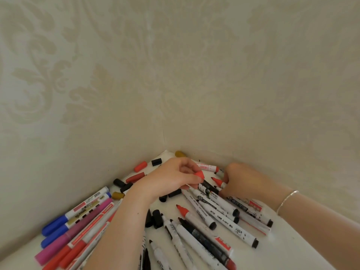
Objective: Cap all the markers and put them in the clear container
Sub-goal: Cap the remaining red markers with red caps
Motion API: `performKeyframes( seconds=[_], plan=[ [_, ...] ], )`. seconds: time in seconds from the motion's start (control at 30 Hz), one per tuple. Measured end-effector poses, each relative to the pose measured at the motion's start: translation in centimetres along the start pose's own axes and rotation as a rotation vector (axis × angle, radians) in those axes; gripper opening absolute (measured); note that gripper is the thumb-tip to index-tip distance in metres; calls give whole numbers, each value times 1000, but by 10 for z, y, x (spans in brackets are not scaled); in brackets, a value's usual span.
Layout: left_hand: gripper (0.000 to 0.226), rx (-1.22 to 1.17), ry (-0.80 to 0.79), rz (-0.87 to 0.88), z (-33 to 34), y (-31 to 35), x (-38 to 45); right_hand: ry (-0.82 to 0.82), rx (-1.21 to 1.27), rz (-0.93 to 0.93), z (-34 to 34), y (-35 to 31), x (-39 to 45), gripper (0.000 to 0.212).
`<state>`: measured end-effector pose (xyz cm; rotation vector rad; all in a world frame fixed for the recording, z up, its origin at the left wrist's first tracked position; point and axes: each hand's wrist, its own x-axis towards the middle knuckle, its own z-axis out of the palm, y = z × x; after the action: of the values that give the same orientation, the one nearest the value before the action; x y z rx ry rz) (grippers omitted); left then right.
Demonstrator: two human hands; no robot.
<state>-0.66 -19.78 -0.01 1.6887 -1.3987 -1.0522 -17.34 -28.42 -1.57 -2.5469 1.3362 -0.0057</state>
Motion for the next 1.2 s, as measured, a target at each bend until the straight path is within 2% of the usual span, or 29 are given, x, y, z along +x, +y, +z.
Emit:
performKeyframes(
  seconds=[0.17, 0.3, 0.43, 0.5, 0.57, 0.63, 0.97, 1.07, 1.13, 1.2],
  plan=[
    [18, -20, -3, 4, -1, -2, 0, -6, 8, -9, 2, -3, 3, 26],
    [18, -36, 14, -1, -6, -4, 0, -2, 129, 18, -1, 0, 3, 24],
    [18, -83, 75, 0, -15, -7, -4, 194, 472, -64, -7, -2, 1, 21],
    [18, -124, 113, -3, -21, -8, -6, 266, 544, -152, -11, -9, -3, 19],
    [17, -166, 130, -3, -27, -9, -7, 260, 561, -214, -14, -16, -8, 18],
    [18, -191, 138, -8, -31, -10, -8, 264, 471, -254, -15, -20, -10, 17],
    [13, -147, 37, -1, -27, -9, -7, 260, 272, -282, -12, -34, -14, 16],
    [13, -212, 32, -12, -30, -9, -9, 236, 388, -294, -13, -38, -16, 16],
    [17, -295, 24, -9, -33, -7, -12, 200, 474, -312, -13, -41, -17, 28],
    [20, -333, 23, -6, -35, -5, -16, 148, 581, -340, -13, -43, -19, 31]
  ],
)
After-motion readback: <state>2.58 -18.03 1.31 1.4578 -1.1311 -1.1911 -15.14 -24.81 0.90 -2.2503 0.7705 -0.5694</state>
